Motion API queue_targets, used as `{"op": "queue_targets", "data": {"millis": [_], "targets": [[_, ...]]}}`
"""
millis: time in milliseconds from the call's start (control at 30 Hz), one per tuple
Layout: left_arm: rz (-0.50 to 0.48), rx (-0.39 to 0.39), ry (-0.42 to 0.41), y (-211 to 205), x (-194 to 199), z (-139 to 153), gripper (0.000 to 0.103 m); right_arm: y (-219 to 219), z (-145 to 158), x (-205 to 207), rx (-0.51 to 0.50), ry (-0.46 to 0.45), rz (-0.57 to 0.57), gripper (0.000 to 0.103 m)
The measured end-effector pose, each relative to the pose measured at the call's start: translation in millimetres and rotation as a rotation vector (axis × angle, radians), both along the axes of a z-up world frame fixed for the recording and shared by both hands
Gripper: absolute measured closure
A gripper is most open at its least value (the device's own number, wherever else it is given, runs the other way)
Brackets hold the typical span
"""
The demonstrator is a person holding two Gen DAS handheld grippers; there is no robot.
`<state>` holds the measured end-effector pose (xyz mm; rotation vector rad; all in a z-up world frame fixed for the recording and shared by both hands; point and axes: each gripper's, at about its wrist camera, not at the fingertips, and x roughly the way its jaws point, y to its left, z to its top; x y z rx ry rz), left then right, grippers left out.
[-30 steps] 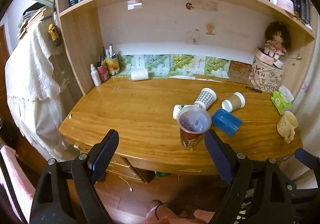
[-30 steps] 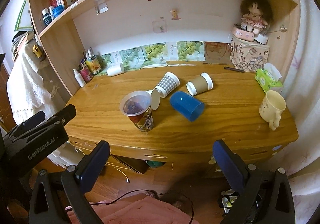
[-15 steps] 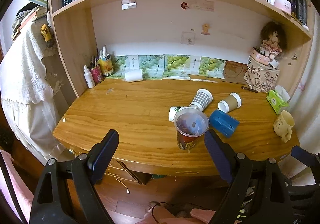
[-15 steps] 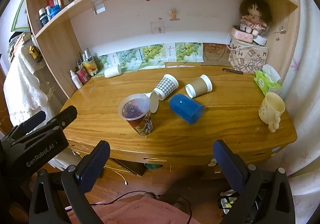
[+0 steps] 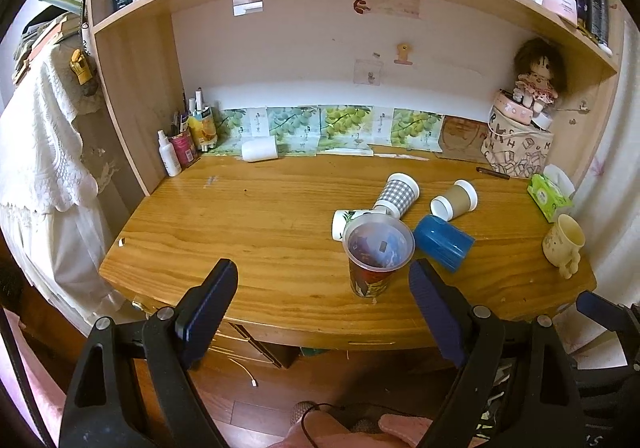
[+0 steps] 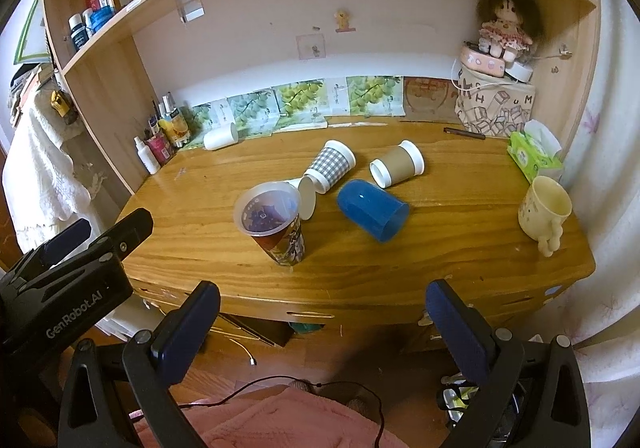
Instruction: Flip cup upright
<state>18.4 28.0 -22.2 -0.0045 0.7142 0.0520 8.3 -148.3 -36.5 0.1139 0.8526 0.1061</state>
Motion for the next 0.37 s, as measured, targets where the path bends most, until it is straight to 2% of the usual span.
{"op": "queue_targets", "data": {"millis": [367], "targets": [[-0.004, 0.007, -0.008, -2.8, -2.5, 0.4, 0.013, -2.4, -2.8, 1.9, -0.005, 0.024, -0.002, 0.0]]}}
